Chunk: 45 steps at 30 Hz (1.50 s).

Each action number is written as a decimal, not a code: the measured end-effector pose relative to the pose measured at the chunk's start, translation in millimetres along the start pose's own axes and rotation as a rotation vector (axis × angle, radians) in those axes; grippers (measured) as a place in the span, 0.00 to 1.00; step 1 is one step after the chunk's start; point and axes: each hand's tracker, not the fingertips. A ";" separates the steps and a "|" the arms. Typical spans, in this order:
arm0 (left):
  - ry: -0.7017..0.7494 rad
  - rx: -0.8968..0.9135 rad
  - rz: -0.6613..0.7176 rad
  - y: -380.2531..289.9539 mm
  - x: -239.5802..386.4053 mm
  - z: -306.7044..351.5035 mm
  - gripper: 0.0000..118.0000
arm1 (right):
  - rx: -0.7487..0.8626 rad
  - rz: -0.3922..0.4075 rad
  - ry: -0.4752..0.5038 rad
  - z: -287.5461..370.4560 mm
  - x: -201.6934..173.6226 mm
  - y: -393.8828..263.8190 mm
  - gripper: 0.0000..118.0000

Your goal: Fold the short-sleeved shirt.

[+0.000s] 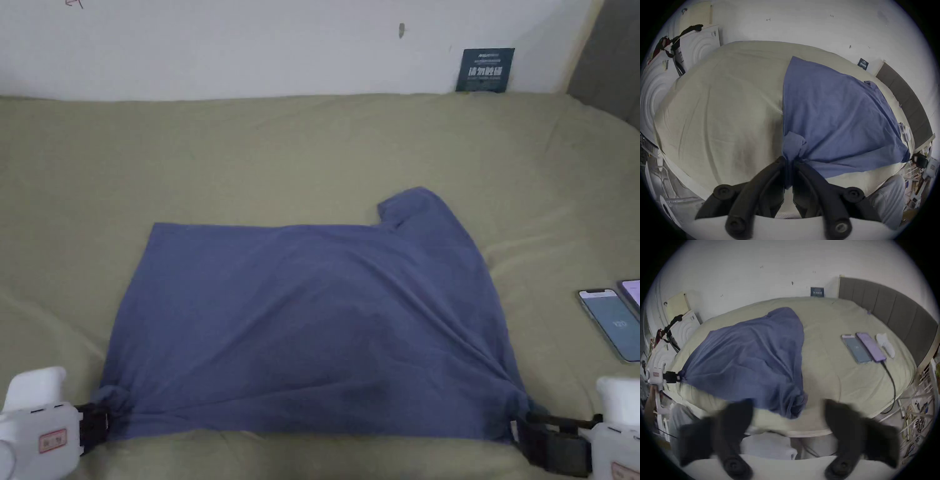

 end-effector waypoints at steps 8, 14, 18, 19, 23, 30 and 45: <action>-0.001 -0.002 -0.010 3.7 1.1 0.1 0.06 | -0.097 0.004 0.016 -43.3 10.9 -1.2 0.55; -0.026 -0.001 -0.009 9.2 -4.4 2.4 0.06 | -0.043 -0.029 0.049 -27.1 18.2 10.2 0.07; -0.056 0.035 0.000 26.3 -7.5 13.8 0.06 | 0.015 -0.045 0.067 -9.8 18.2 33.0 0.07; -0.060 0.049 -0.002 32.2 -7.4 16.2 0.06 | 0.030 -0.048 0.073 -7.8 18.0 40.8 0.07; -0.068 0.088 -0.028 63.3 -0.8 19.5 0.06 | 0.073 -0.031 0.083 -10.1 13.1 76.9 0.07; -0.048 0.125 -0.041 122.5 11.1 -6.0 0.06 | 0.092 -0.009 0.079 -48.2 5.1 146.2 0.07; -0.029 0.053 0.061 148.4 7.9 -100.1 0.13 | -0.086 -0.144 0.057 -155.8 6.6 187.8 0.15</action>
